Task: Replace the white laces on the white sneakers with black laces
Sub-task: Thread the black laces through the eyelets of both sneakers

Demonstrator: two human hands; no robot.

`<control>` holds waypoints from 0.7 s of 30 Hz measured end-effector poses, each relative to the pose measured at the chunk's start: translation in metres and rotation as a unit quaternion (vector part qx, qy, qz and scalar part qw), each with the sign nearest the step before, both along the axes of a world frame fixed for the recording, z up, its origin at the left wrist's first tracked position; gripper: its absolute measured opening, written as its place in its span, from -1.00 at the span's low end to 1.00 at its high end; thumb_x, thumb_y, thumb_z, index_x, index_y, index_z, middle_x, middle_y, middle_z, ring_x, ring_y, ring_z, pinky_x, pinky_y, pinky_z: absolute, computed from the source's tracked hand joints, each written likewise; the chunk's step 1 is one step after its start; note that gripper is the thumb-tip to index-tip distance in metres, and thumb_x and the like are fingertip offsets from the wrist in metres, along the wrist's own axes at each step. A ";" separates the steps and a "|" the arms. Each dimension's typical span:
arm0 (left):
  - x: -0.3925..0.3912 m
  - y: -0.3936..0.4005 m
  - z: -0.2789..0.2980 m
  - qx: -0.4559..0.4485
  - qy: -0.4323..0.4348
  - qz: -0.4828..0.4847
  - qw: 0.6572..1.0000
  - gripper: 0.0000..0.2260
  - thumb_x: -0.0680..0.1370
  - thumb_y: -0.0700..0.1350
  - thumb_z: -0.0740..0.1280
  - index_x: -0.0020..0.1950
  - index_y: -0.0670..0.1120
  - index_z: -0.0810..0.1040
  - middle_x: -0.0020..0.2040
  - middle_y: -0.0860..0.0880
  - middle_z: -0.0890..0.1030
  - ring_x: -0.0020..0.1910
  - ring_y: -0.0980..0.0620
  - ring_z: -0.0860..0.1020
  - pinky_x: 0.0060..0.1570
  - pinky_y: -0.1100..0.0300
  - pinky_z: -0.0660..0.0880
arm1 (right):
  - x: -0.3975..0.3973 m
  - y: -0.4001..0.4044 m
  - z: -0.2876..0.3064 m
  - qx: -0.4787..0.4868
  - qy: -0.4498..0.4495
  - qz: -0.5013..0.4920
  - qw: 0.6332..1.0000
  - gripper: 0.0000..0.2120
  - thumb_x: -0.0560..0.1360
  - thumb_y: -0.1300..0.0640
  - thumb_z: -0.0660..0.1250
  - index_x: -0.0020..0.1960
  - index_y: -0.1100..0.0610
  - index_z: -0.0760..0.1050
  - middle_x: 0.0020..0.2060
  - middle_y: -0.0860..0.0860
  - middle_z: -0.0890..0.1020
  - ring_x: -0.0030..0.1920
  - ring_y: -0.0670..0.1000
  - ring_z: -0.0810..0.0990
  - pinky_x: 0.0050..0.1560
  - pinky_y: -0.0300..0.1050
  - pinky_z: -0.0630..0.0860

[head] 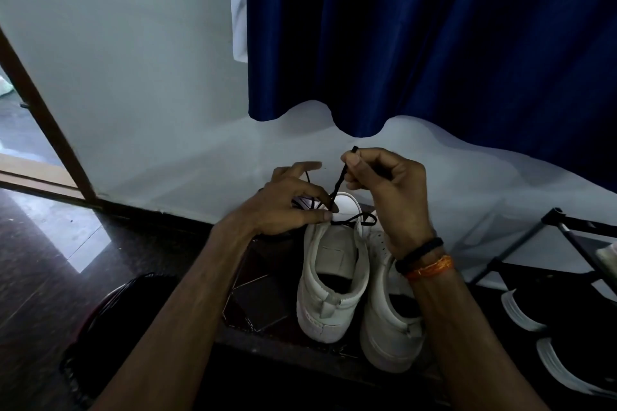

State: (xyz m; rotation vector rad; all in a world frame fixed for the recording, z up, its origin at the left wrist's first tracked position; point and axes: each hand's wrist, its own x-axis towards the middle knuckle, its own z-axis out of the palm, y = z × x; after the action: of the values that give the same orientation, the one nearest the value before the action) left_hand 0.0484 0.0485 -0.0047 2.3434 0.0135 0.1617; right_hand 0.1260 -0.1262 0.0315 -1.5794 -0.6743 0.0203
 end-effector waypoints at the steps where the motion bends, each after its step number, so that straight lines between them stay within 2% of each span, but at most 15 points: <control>1: 0.000 -0.001 0.000 0.001 -0.019 0.004 1.000 -0.86 0.50 0.05 0.50 -0.03 0.30 0.64 0.59 0.17 0.17 0.54 0.04 0.06 0.47 0.00 0.14 | -0.001 0.001 0.000 -0.002 -0.002 0.005 1.000 -0.85 0.54 0.18 0.43 0.03 0.24 0.68 -0.25 0.05 0.69 -0.24 -0.04 0.67 -0.10 -0.16 0.64; 3: 0.001 -0.002 -0.002 0.012 -0.055 0.018 0.998 -0.92 0.50 0.03 0.50 -0.03 0.16 0.72 0.59 0.19 0.19 0.53 0.08 0.07 0.49 -0.11 0.17 | -0.002 0.002 -0.001 -0.009 -0.006 0.012 1.000 -0.85 0.56 0.18 0.41 0.05 0.25 0.67 -0.24 0.03 0.70 -0.22 -0.03 0.68 -0.09 -0.17 0.63; 6: 0.004 -0.002 -0.005 0.008 -0.099 0.063 0.993 -0.96 0.50 0.01 0.49 -0.08 0.08 0.73 0.46 0.16 0.36 0.42 0.09 0.18 0.42 -0.16 0.25 | 0.002 0.001 -0.005 -0.050 0.009 -0.015 0.999 -0.90 0.55 0.22 0.44 0.04 0.18 0.69 -0.20 0.03 0.73 -0.20 -0.01 0.72 -0.08 -0.08 0.68; 9: 0.006 -0.002 -0.002 -0.063 -0.170 0.113 0.977 -0.98 0.50 0.04 0.49 -0.09 0.14 0.71 0.11 0.18 0.49 0.18 0.07 0.34 0.23 0.02 0.39 | 0.007 -0.004 -0.012 -0.175 0.032 -0.001 0.984 -0.85 0.46 0.31 0.44 -0.12 0.09 0.71 -0.26 0.01 0.73 -0.21 0.01 0.72 -0.02 0.03 0.69; 11: 0.007 -0.002 0.001 -0.069 -0.195 0.131 0.970 -0.93 0.50 0.03 0.49 -0.05 0.11 0.73 -0.01 0.16 0.48 0.10 0.05 0.38 0.15 0.15 0.37 | 0.008 -0.004 -0.016 -0.271 0.018 0.036 0.962 -0.85 0.45 0.26 0.44 -0.13 0.05 0.73 -0.23 -0.06 0.74 -0.18 -0.08 0.70 -0.02 -0.10 0.66; 13: 0.008 -0.004 0.004 -0.049 -0.212 0.140 0.966 -0.91 0.51 0.02 0.49 -0.03 0.07 0.75 -0.03 0.14 0.47 0.09 0.04 0.38 0.11 0.21 0.35 | 0.006 -0.002 -0.016 -0.336 -0.019 0.060 0.940 -0.87 0.47 0.16 0.46 -0.03 0.01 0.74 -0.11 -0.14 0.73 -0.12 -0.19 0.65 -0.07 -0.35 0.51; 15: 0.008 -0.005 0.007 -0.037 -0.235 0.154 0.959 -0.90 0.52 0.00 0.48 -0.02 0.03 0.75 -0.02 0.11 0.48 0.08 0.05 0.39 0.09 0.31 0.32 | 0.005 0.001 -0.015 -0.357 -0.034 0.068 0.931 -0.85 0.49 0.04 0.45 0.04 -0.02 0.73 -0.03 -0.18 0.71 -0.07 -0.22 0.62 -0.10 -0.43 0.41; 18: 0.008 -0.006 0.011 -0.014 -0.282 0.185 0.941 -0.88 0.53 -0.03 0.48 0.00 -0.03 0.75 0.00 0.07 0.48 0.06 0.09 0.37 0.05 0.50 0.25 | 0.004 0.002 -0.017 -0.361 -0.055 0.073 0.928 -0.85 0.50 -0.04 0.46 0.02 -0.04 0.73 -0.06 -0.18 0.72 -0.09 -0.22 0.62 -0.10 -0.38 0.42; 21: 0.007 -0.007 0.016 -0.028 -0.280 0.169 0.945 -0.87 0.54 -0.03 0.46 0.02 -0.03 0.75 -0.02 0.07 0.53 -0.01 0.14 0.40 -0.01 0.54 0.26 | 0.004 0.003 -0.019 -0.358 -0.115 0.043 0.926 -0.94 0.49 0.06 0.49 -0.08 0.01 0.73 -0.17 -0.13 0.72 -0.12 -0.16 0.64 -0.07 -0.30 0.45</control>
State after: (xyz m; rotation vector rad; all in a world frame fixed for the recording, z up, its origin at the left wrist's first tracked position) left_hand 0.0556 0.0417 0.0110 2.1424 0.1375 0.9769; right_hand 0.1300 -0.1237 0.0122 -2.2752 -0.9913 0.1652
